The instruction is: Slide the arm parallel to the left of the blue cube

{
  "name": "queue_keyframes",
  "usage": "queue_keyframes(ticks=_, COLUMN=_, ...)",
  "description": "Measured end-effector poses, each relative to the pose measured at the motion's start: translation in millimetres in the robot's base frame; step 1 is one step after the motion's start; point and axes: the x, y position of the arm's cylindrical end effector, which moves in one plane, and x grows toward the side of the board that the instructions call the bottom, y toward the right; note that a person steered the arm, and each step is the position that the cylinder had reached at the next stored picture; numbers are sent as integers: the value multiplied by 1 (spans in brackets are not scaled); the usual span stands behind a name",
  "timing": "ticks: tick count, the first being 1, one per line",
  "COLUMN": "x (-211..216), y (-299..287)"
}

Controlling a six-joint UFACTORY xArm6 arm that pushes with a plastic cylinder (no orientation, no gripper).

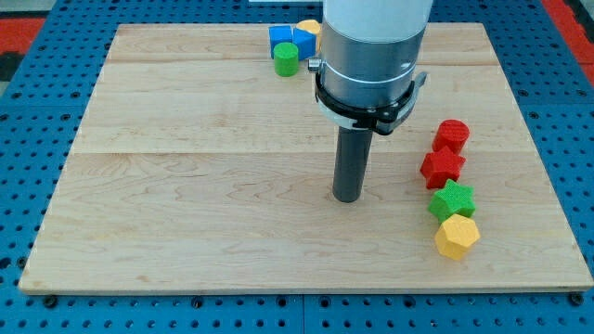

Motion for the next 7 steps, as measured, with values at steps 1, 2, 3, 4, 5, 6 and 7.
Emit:
queue_keyframes(ticks=1, x=0, y=0)
queue_keyframes(ticks=2, x=0, y=0)
queue_keyframes(ticks=3, x=3, y=-27)
queue_keyframes(ticks=4, x=-4, y=-96)
queue_keyframes(ticks=5, x=-26, y=-143)
queue_keyframes(ticks=6, x=-85, y=-147)
queue_keyframes(ticks=7, x=-149, y=-169)
